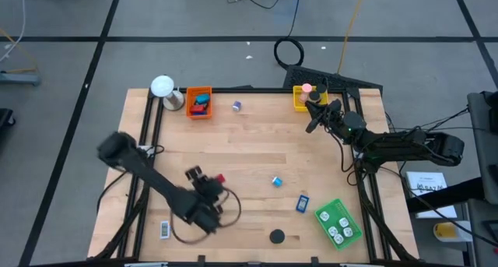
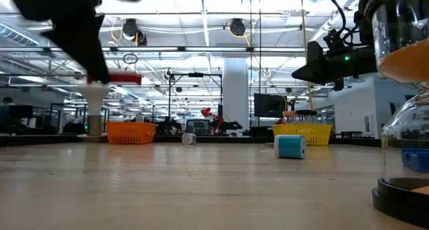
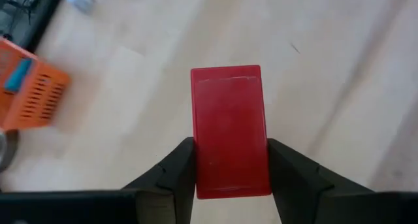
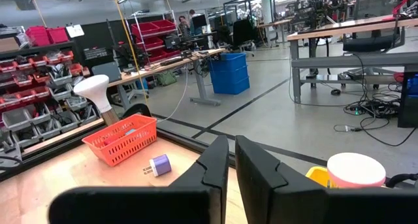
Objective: Pick & Place Office items
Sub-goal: Put the red digital clock into the orange bin
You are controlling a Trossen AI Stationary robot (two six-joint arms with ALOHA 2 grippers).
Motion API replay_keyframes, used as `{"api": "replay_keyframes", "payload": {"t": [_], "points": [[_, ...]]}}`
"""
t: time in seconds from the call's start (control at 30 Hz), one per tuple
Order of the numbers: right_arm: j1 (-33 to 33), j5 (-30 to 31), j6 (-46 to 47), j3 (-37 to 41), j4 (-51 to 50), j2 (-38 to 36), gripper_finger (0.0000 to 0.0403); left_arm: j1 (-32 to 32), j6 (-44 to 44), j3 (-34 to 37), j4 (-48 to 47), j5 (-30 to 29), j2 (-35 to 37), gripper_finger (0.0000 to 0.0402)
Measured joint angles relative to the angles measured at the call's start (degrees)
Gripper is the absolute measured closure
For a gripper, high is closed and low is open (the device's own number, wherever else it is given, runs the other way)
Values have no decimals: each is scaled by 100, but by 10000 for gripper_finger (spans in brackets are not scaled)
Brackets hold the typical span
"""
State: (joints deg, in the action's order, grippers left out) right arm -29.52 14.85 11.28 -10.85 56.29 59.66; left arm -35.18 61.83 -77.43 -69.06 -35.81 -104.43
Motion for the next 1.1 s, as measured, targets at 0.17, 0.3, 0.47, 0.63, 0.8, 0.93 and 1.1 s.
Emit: {"api": "replay_keyframes", "payload": {"t": [0.17, 0.3, 0.47, 0.63, 0.8, 0.93, 1.1], "points": [[0, 1, 1, 0, 1, 0, 385, 546, -178, 1007, 22, -329, 1462, 246], [0, 0, 1, 0, 1, 0, 385, 1316, -328, 1963, 8, -326, 2709, 246], [0, 0, 1, 0, -1, 0, 385, 2821, -1105, 2788, 274, -298, 3837, 246], [0, 1, 1, 0, -1, 0, 385, 4431, -2895, 3195, 1554, 328, 4186, 246], [0, 2, 1, 0, -2, 0, 385, 5925, -4525, 3258, 2890, 1006, 3998, 246], [0, 0, 0, 0, 1, -1, 385, 7122, -5634, 3260, 3933, 1928, 3745, 246], [0, 0, 1, 0, -2, 0, 385, 8153, -6179, 3259, 4819, 3106, 3195, 246]]}}
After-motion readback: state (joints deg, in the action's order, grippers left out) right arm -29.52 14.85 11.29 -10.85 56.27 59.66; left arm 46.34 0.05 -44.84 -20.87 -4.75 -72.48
